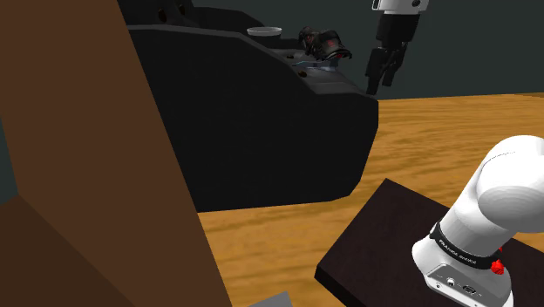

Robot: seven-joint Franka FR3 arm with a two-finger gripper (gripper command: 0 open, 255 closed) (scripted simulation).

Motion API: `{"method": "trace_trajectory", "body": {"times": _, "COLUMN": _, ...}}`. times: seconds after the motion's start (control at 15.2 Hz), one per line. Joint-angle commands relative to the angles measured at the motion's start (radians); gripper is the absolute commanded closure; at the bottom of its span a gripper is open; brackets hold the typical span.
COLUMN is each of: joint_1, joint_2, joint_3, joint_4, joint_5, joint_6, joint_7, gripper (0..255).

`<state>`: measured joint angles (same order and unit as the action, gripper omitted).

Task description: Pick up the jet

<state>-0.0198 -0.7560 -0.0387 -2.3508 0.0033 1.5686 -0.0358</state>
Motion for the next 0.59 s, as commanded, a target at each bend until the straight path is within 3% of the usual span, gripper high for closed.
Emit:
{"method": "trace_trajectory", "body": {"times": 0.0, "joint_1": 0.0, "joint_2": 0.0, "joint_3": 0.0, "joint_4": 0.0, "joint_5": 0.0, "joint_6": 0.0, "joint_7": 0.0, "gripper": 0}}
{"method": "trace_trajectory", "body": {"times": 0.53, "joint_1": 0.025, "joint_2": 0.232, "joint_3": -0.125, "joint_4": 0.155, "joint_5": -0.116, "joint_6": 0.111, "joint_7": -0.306, "gripper": 0}}
